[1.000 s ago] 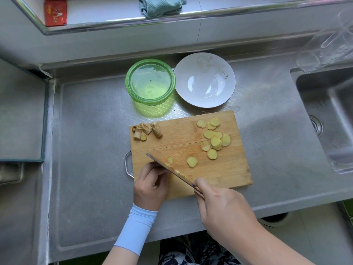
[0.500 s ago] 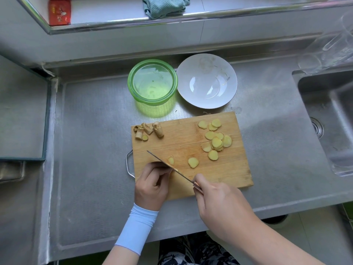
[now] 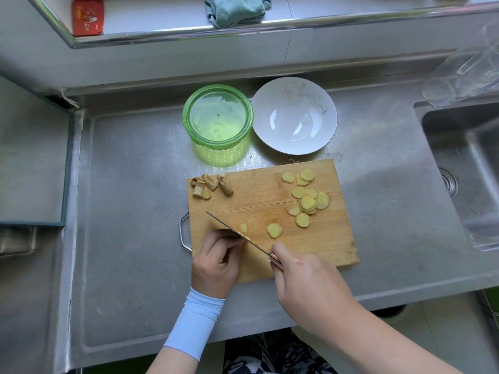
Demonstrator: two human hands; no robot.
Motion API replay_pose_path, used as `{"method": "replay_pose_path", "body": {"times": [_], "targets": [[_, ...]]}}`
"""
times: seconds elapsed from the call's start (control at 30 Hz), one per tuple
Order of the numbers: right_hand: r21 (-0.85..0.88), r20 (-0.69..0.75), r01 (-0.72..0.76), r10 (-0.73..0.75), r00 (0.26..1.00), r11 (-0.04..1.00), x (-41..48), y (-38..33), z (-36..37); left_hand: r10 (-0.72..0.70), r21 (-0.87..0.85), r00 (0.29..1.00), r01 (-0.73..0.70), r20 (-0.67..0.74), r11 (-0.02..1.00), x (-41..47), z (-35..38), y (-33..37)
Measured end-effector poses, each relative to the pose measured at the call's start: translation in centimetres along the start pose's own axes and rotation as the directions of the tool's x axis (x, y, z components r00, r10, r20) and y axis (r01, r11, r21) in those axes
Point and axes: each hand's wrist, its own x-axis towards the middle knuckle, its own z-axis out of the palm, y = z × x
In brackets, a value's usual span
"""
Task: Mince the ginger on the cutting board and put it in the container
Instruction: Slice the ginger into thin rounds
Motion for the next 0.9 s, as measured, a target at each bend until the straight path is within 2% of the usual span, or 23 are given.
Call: {"method": "replay_pose_path", "body": {"times": [0.53,0.9], "targets": [[-0.034,-0.006,0.01,-0.011,1.0,0.999,1.7,-0.4,1.1,0.019,0.011,1.0,-0.019,0.021,1.0,0.3,-0.3,0.2],[0.002,-0.033,0.027,-0.027,0.999,1.0,2.5,0.2,1.7,0.027,0.015,0.999,-0.028,0.045,0.999,0.1,-0.2,0.2]]}}
